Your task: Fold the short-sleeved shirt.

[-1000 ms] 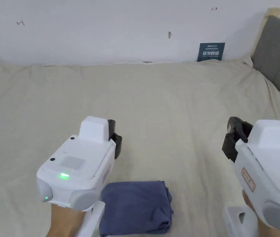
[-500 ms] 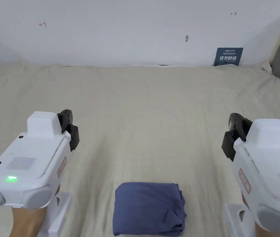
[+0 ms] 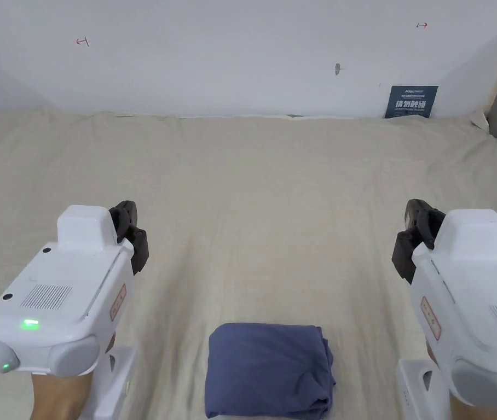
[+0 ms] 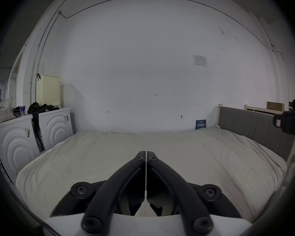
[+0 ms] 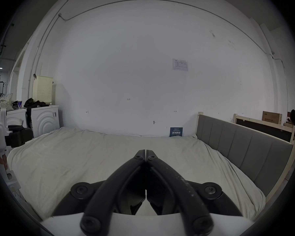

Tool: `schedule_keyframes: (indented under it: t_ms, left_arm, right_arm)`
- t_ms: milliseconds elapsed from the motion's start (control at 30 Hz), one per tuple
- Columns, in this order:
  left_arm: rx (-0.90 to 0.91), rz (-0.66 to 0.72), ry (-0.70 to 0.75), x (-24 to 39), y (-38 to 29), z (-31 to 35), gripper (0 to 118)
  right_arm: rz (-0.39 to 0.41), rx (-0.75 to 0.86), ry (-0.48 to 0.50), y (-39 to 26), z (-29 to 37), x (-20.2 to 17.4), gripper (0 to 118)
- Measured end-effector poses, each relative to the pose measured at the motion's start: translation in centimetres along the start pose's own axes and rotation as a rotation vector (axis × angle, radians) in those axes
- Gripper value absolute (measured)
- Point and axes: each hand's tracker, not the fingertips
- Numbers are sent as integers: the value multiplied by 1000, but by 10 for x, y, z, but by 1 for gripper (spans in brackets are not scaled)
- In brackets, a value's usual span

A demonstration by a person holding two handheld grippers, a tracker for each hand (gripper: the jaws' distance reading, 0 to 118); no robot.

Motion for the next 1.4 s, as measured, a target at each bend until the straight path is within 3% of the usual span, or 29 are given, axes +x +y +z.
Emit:
schedule_keyframes:
  t_ms: [200, 433, 833, 967, 1067, 1133, 1200, 1400]
  left_arm:
    - [-13, 20, -13, 2, -3, -1, 0]
    - [-39, 28, -22, 0, -8, -2, 0]
    - [-166, 75, -74, -6, -40, -12, 0]
    - [-293, 176, -139, -9, -62, -20, 3]
    - [-436, 310, -208, -13, -88, -28, 27]
    - [-579, 384, -242, -13, -109, -38, 78]
    - [-720, 428, -265, -8, -130, -49, 114]
    - [-968, 477, -330, 15, -181, -77, 116]
  right_arm:
    - [-24, -70, 24, -27, -15, -11, 1]
    - [-33, -278, 85, -111, -41, -48, 2]
    - [45, -599, 113, -238, -72, -94, 2]
    - [37, -546, 113, -260, -71, -92, 2]
    - [67, -551, 127, -259, -69, -94, 1]
    - [77, -554, 137, -258, -68, -91, 1]
    - [55, -560, 141, -257, -69, -90, 1]
    - [28, -564, 138, -257, -67, -87, 1]
